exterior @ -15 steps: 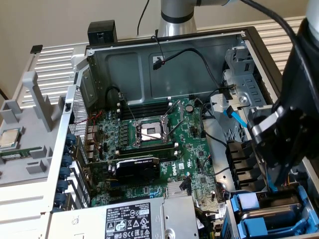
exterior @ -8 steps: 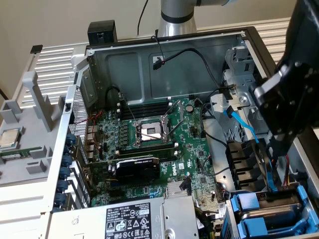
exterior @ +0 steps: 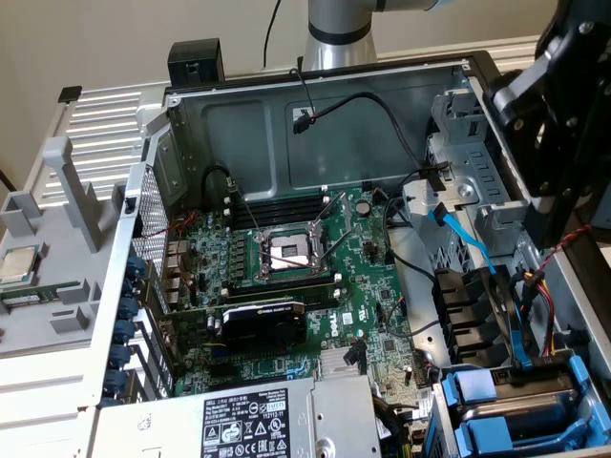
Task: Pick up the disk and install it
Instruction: 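Insert the second disk wire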
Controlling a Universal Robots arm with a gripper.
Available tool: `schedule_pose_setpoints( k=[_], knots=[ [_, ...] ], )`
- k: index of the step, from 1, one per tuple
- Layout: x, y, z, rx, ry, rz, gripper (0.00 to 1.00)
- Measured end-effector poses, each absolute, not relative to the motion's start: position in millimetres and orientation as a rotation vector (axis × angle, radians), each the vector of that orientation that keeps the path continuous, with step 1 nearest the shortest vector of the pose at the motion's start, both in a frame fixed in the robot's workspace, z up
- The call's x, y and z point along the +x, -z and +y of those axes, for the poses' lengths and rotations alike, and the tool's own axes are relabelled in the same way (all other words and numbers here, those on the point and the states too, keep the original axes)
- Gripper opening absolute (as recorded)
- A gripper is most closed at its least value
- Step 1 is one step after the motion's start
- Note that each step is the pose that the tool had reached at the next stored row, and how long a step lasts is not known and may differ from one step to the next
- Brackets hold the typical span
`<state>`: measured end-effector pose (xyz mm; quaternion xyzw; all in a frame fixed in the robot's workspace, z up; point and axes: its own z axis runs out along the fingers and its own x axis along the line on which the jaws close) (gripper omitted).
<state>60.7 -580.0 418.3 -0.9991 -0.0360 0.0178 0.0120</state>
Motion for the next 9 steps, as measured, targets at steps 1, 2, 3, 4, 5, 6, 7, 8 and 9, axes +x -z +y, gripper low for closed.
schedule_pose_setpoints(
  k=[1, 2, 3, 4, 5, 6, 7, 8, 9],
  knots=[
    [60.7, -418.3, -580.0, -3.115, -0.055, -0.112, 0.11],
    [60.7, -418.3, -580.0, -3.115, -0.055, -0.112, 0.11],
    [60.7, -418.3, -580.0, -3.115, -0.055, -0.112, 0.11],
    [60.7, -418.3, -580.0, -3.115, -0.055, -0.112, 0.11],
    [60.7, -418.4, -580.0, -3.115, -0.055, -0.112, 0.11],
    [60.7, -418.3, -580.0, -3.115, -0.055, -0.112, 0.11],
    [60.8, -418.4, -580.0, -3.115, -0.055, -0.112, 0.11],
    [60.7, -418.4, -580.0, -3.115, -0.055, -0.112, 0.11],
    [60.7, -418.4, -580.0, -3.115, -0.055, -0.112, 0.11]
  ],
)
